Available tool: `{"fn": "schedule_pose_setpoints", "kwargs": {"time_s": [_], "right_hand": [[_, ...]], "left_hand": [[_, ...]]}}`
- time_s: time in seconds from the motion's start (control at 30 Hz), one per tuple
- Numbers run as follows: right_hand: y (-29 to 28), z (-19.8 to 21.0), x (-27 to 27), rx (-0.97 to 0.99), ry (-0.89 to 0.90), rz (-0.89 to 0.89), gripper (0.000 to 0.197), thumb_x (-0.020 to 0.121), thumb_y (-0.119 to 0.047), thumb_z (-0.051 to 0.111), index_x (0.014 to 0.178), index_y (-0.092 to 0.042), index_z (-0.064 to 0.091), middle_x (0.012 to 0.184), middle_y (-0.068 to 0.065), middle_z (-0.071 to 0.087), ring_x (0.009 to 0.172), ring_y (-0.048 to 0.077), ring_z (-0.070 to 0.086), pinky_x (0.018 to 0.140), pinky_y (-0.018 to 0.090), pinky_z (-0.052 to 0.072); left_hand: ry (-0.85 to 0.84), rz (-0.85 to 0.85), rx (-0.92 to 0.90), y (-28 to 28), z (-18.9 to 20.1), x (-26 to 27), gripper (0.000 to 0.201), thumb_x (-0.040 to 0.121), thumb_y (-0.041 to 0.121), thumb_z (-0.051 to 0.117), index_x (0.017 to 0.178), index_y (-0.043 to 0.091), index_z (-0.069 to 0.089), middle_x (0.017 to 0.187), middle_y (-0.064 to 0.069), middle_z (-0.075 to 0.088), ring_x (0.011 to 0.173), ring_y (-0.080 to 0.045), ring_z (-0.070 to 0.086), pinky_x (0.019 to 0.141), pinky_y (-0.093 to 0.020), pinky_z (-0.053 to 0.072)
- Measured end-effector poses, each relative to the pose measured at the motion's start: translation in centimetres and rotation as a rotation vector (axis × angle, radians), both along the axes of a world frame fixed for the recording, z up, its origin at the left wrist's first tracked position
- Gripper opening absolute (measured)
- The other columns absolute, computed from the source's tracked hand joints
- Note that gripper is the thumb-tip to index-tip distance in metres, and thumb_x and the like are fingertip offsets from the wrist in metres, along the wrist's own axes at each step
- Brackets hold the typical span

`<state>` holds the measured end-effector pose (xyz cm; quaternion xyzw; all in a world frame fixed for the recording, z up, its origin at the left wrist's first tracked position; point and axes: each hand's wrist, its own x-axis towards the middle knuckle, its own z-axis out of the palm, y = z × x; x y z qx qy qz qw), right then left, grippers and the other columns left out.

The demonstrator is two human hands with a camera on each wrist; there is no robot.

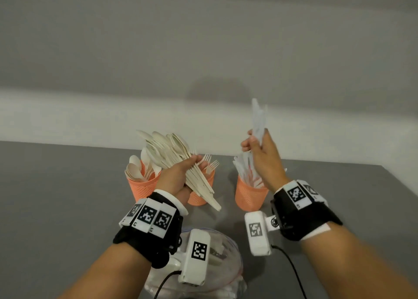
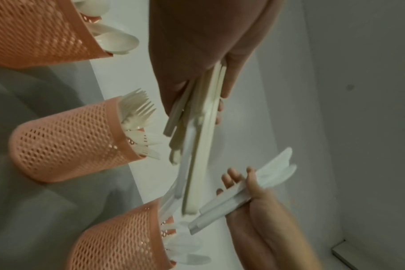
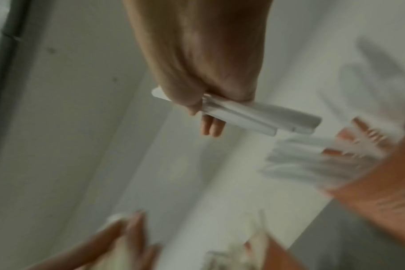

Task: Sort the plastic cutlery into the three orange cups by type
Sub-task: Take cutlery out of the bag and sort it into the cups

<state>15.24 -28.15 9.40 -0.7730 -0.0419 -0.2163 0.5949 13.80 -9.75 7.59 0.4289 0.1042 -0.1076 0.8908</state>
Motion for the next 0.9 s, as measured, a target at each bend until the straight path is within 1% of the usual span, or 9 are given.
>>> {"fn": "schedule_pose_setpoints", "kwargs": {"time_s": [0.07,0.17,0.3,0.4,0.5,0.67,0.73,0.8,0.9], "right_hand": [[-1.5,-1.0,1.1,-0.017,0.002,-0.052,0.012,0.098,-0.014,0.036,0.102,-0.012,0.047,0.101,0.003,0.056,0.072,-0.009,0.055,0.074,0.003,0.043],[-2.0,-4.1,2.0,-0.042,0.162,-0.033,0.013,0.097,-0.017,0.039,0.108,-0.012,0.044,0.109,0.007,0.055,0.095,0.01,0.057,0.096,0.028,0.043],[-1.8,-6.9,2.4,-0.15,0.227,-0.124,0.023,0.097,-0.017,0.036,0.116,-0.007,0.045,0.101,0.01,0.057,0.098,0.027,0.056,0.087,0.034,0.042],[-1.8,-7.5,2.7,-0.286,0.284,-0.113,0.025,0.097,-0.012,0.032,0.113,-0.002,0.049,0.102,0.015,0.06,0.103,0.033,0.057,0.085,0.032,0.038],[-1.4,-6.3,2.6,-0.318,0.285,-0.026,0.033,0.094,-0.007,0.037,0.127,-0.005,0.042,0.12,0.014,0.051,0.118,0.029,0.048,0.094,0.026,0.032],[1.9,-1.3,-0.6,-0.398,-0.152,0.033,0.05,0.088,-0.016,0.055,0.135,-0.011,0.038,0.122,0.002,0.043,0.117,0.012,0.043,0.093,0.006,0.029],[4.0,0.1,-2.3,-0.427,-0.042,0.289,0.062,0.081,-0.027,0.064,0.136,-0.017,0.037,0.119,-0.001,0.043,0.11,0.009,0.047,0.093,0.011,0.035],[6.0,0.3,-3.3,-0.561,0.146,0.481,0.076,0.076,-0.021,0.07,0.141,-0.019,0.029,0.123,0.002,0.044,0.111,0.014,0.049,0.091,0.022,0.042],[8.2,-0.4,-3.8,-0.558,0.144,0.468,0.074,0.074,-0.006,0.062,0.139,-0.018,0.029,0.128,0.0,0.05,0.12,0.012,0.049,0.094,0.021,0.041]], "left_hand": [[-0.018,-0.02,-0.014,0.1,0.1,-0.2,0.014,0.09,0.01,0.053,0.081,0.005,0.061,0.072,-0.005,0.069,0.074,-0.012,0.068,0.071,-0.032,0.057],[-0.07,-0.084,-0.033,-0.2,0.6,-0.8,0.011,0.09,0.01,0.051,0.084,0.007,0.059,0.076,-0.003,0.067,0.071,-0.012,0.068,0.072,-0.031,0.057],[-0.12,-0.156,-0.056,0.3,1.0,-1.4,0.011,0.09,0.01,0.049,0.089,0.013,0.059,0.076,-0.002,0.071,0.071,-0.015,0.071,0.086,-0.04,0.05],[-0.111,-0.18,-0.064,0.5,1.0,-1.5,0.012,0.091,0.013,0.049,0.091,0.014,0.061,0.076,-0.003,0.072,0.071,-0.017,0.071,0.085,-0.042,0.051],[-0.113,-0.188,-0.058,0.7,1.2,-1.7,0.017,0.093,0.015,0.047,0.085,0.012,0.061,0.065,-0.001,0.068,0.065,-0.015,0.067,0.072,-0.034,0.056],[-0.134,-0.089,0.049,0.6,1.1,-1.4,0.014,0.091,0.012,0.053,0.079,0.006,0.058,0.064,-0.004,0.061,0.061,-0.013,0.063,0.062,-0.028,0.056],[-0.142,-0.045,0.035,0.5,1.2,-1.2,0.009,0.091,0.011,0.052,0.089,0.005,0.058,0.077,-0.009,0.06,0.065,-0.014,0.064,0.063,-0.028,0.057],[-0.16,-0.051,0.039,0.1,1.3,-1.1,0.02,0.094,0.016,0.049,0.104,0.003,0.059,0.089,-0.012,0.063,0.072,-0.016,0.067,0.063,-0.027,0.058],[-0.157,-0.07,0.261,-0.4,1.2,-1.2,0.032,0.09,0.035,0.053,0.109,0.01,0.06,0.098,-0.006,0.069,0.081,-0.009,0.069,0.069,-0.022,0.055]]}}
